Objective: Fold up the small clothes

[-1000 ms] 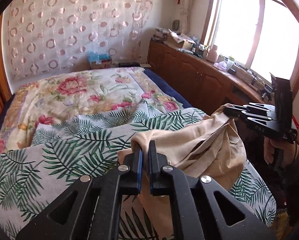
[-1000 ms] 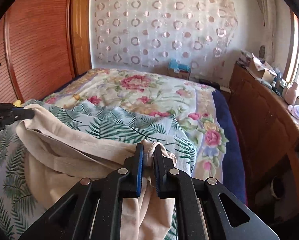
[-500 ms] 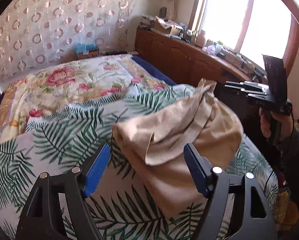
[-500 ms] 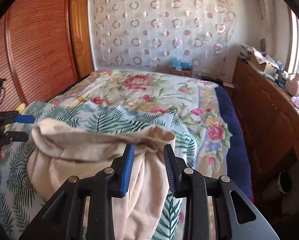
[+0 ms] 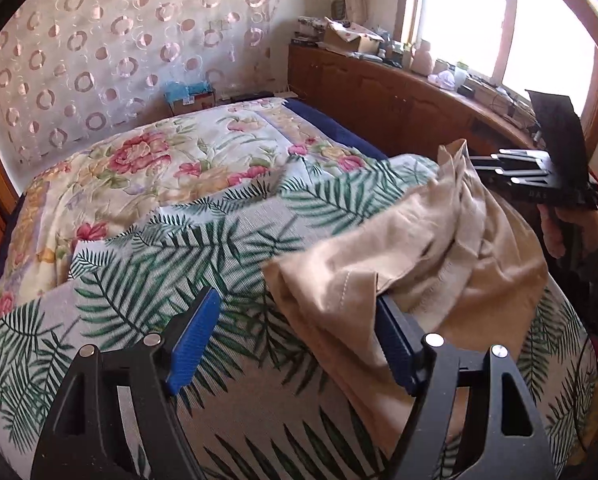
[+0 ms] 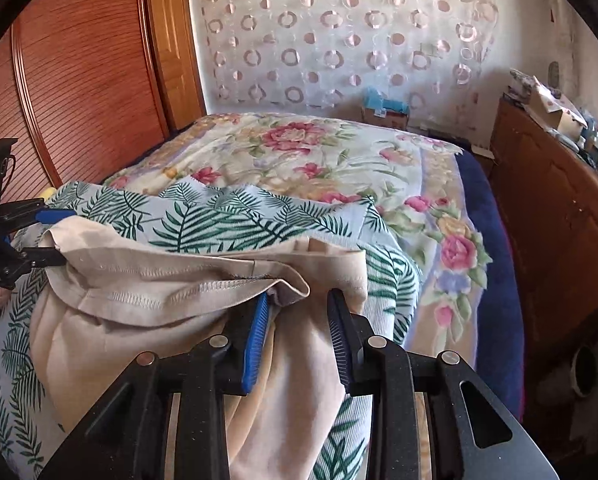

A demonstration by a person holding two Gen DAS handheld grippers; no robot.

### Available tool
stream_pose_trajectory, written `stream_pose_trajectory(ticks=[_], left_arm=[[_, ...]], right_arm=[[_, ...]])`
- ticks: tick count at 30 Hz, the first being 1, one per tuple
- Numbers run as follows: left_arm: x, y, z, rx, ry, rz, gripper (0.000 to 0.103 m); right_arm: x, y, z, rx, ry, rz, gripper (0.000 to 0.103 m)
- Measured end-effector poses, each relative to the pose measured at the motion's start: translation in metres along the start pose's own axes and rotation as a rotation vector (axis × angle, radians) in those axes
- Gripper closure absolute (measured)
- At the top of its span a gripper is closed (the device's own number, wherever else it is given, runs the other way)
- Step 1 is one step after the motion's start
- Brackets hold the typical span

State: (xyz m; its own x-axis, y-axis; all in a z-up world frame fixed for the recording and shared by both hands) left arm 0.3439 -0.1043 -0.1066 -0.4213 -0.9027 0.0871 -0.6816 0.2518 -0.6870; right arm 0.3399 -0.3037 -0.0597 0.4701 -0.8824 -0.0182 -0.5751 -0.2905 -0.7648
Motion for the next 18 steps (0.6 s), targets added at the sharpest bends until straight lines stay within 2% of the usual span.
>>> stream_pose_trajectory(ticks=[1,3,4,7,10,12,18], left_arm=[[-0.004,-0.003,0.001,0.009,-0.010,-0.012,0.026],[-0.012,-0.009,0.004,0.017,-0.035,-0.033,0.026],[-0.015,-0.011,0.005,0.019,-0.055,-0.045,0.026],[-0.024,-0.015,-0.004,0.057,-0.077,-0.085,0.026],[-0.030,-0.018,-0.018,0.102,-0.085,-0.118,0.026],[-0.031,-0.020,-0.027,0.130,-0.079,-0.129,0.026],[-0.023,-0.015,-0.023,0.097,-0.030,-0.115,0.026]], right_arm=[[0.000,-0.003,0.001,0.012,-0.026,0.000,0.089],[0.001,-0.007,-0.001,0.041,-0.088,0.002,0.100],[0.001,-0.009,-0.003,0.060,-0.092,-0.001,0.101],[0.013,-0.016,-0.007,0.085,-0.008,0.039,0.101],[0.032,-0.018,-0.003,0.053,0.114,0.102,0.101],[0.039,-0.018,0.000,0.038,0.161,0.116,0.101],[0.034,-0.021,-0.001,-0.008,0.201,0.123,0.101]])
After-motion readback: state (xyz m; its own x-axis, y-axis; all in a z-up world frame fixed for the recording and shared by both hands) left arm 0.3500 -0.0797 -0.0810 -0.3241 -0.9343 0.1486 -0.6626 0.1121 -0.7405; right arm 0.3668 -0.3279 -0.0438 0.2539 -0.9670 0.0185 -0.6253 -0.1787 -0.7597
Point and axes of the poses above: each gripper's, at about its wrist camera, not at the fingertips, and z roughly the way its jaws point, x to its right, y to its underside, the point moved 4 cm from there along z, roughly the way its jaws point, and after that the axes turned 1 degree about y, right-handed, at the moved point
